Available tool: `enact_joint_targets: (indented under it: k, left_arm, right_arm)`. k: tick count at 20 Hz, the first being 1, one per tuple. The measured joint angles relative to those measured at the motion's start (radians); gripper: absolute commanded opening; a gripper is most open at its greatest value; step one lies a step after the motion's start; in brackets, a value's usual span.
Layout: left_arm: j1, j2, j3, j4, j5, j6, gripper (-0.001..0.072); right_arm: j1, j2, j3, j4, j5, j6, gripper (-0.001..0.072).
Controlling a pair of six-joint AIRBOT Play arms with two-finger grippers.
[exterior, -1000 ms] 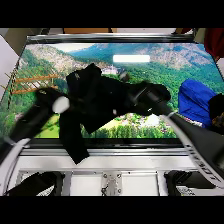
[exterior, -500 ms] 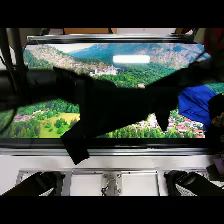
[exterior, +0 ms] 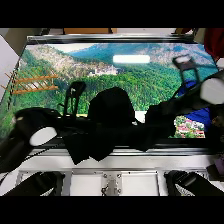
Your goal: Fold the clothes and pants, and hang the long-sleeved shirts on hangers.
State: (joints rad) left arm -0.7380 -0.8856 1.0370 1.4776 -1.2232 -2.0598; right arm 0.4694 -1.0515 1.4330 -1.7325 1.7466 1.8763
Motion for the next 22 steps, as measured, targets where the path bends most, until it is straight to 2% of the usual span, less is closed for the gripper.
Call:
enact_joint_targets:
  k: [4,5,6,7,10,13,17,22]
  left_arm:
    - [0.021,-0.012,-0.142,-0.142,0.057,0.042,0.0017]
    - [0.014,-0.009,-0.165,-0.163,0.068,0.049,0.0061]
    - [0.005,-0.002,-0.185,-0.182,0.080,0.057,0.0418]
    - [-0.002,0.006,-0.198,-0.197,0.091,0.060,0.0720]
    - [0.013,0.043,-0.202,-0.224,0.124,0.068,0.0717]
    - [0.122,0.082,-0.143,-0.231,0.134,0.117,0.0718]
    - [0.414,0.084,-0.016,-0.235,0.097,0.257,0.0717]
    - [0.835,-0.069,0.159,-0.238,0.055,0.465,0.0718]
  right_arm:
    - [0.000,-0.007,-0.126,0.024,-0.026,0.041,0.0014]
    - [0.000,-0.008,-0.142,0.032,-0.032,0.046,0.0014]
    - [0.000,-0.008,-0.153,0.036,-0.034,0.051,0.0014]
    - [0.000,-0.009,-0.161,0.040,-0.037,0.055,0.0015]
    - [0.000,-0.009,-0.172,0.047,-0.042,0.059,0.0015]
    - [0.000,-0.009,-0.177,0.053,-0.045,0.062,0.0015]
    - [0.000,-0.009,-0.179,0.053,-0.045,0.062,0.0014]
    - [0.000,-0.009,-0.179,0.054,-0.045,0.062,0.0015]
